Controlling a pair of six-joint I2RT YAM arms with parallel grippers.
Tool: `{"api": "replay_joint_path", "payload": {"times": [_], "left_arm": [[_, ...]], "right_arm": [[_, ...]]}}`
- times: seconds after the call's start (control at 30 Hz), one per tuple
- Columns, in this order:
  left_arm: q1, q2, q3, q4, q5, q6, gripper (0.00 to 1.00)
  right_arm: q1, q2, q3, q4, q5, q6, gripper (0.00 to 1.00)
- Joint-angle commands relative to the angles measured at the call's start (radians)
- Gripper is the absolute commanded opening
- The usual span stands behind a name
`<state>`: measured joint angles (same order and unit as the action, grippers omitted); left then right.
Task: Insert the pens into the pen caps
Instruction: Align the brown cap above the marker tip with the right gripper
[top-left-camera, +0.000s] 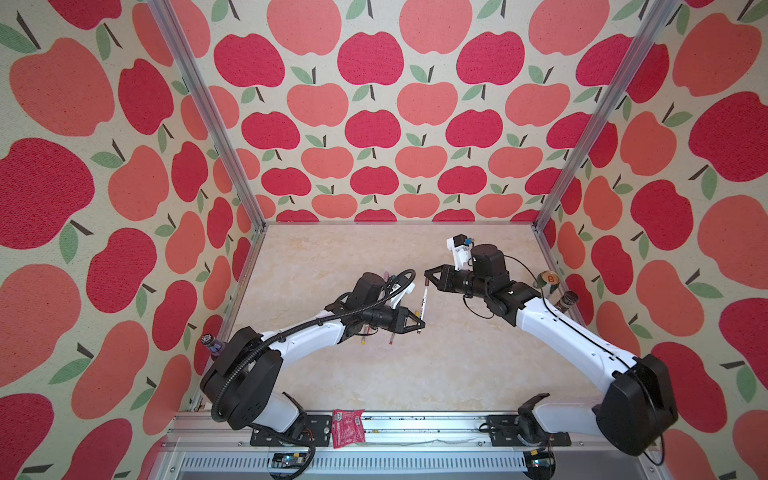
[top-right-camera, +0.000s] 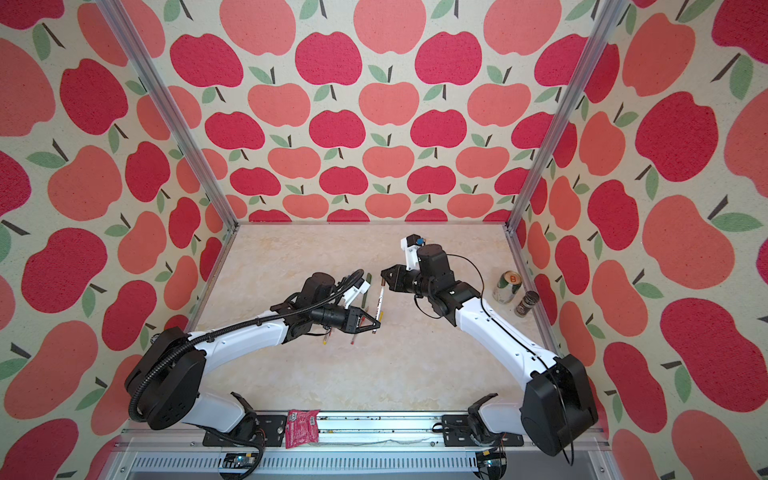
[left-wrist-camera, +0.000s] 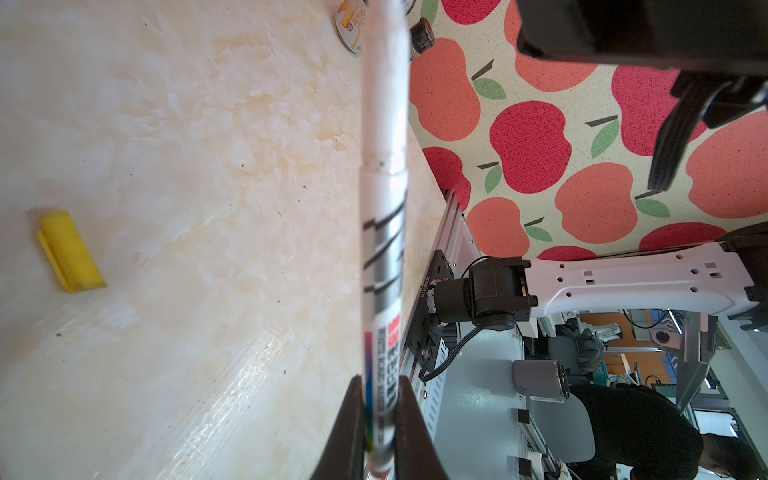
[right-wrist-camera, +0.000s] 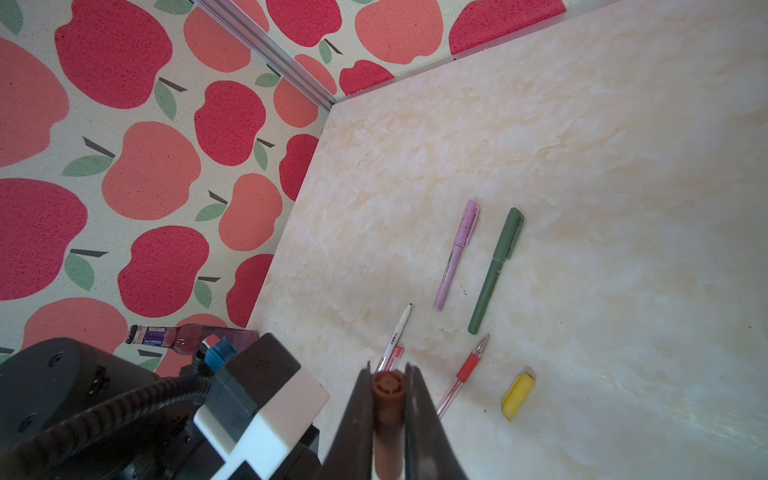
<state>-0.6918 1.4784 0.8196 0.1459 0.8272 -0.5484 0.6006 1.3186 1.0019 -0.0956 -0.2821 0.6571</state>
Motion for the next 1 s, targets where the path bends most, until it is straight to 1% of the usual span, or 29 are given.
{"api": "replay_joint_path", "payload": {"times": [0.0,0.3,0.47,0.63,0.83,0.97], "left_arm": [[0.013,-0.038,0.003,0.043,-0.045,0.019,0.00],[0.011,-0.044,-0.008,0.050,-0.049,0.015,0.00],[0.012,-0.042,-0.010,0.053,-0.051,0.013,0.00],[0.013,-0.048,-0.020,0.069,-0.076,0.011,0.00],[0.022,-0.050,-0.039,0.161,-0.123,0.004,0.00],[0.024,-0.054,-0.034,0.194,-0.142,0.021,0.00]], "right_arm": [[0.021,-0.018,-0.003,-0.081,-0.023,-0.018,0.04],[0.021,-0.018,-0.002,-0.071,-0.012,-0.016,0.04],[0.022,-0.016,-0.003,-0.066,-0.031,-0.007,0.04],[0.037,-0.016,-0.005,-0.064,-0.066,0.013,0.04],[0.039,-0.032,-0.045,-0.043,-0.091,0.074,0.04],[0.042,-0.040,-0.057,-0.046,-0.099,0.089,0.04]]}}
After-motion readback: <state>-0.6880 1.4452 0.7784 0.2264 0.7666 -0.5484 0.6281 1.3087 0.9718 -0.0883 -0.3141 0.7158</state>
